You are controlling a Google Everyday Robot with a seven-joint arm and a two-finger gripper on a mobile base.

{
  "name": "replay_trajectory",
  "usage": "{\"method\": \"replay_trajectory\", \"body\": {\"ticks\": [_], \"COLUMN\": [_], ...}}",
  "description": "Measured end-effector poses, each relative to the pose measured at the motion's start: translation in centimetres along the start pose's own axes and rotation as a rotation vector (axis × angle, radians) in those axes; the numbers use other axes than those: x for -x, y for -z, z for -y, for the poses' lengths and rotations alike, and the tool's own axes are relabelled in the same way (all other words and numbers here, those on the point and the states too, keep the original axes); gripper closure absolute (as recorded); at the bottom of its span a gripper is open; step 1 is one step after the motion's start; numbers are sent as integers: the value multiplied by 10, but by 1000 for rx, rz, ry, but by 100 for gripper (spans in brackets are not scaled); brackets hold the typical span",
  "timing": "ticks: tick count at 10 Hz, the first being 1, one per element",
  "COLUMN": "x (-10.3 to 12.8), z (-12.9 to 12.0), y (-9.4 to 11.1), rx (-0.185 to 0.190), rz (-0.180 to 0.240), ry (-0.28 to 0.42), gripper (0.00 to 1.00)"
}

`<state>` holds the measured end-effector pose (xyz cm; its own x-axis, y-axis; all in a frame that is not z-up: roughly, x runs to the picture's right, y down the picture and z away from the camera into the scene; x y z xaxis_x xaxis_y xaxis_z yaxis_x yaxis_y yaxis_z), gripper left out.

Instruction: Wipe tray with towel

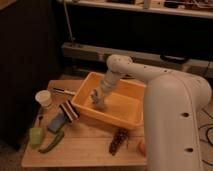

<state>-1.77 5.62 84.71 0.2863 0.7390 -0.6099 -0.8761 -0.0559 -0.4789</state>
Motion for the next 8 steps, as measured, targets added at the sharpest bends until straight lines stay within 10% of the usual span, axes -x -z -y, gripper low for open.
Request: {"method": "replay_trajectory", "body": {"ticks": [8], "x": [-54], "z": [46], "y": [45], "rx": [17], "rz": [66], "ry": [-154], "gripper": [100]}}
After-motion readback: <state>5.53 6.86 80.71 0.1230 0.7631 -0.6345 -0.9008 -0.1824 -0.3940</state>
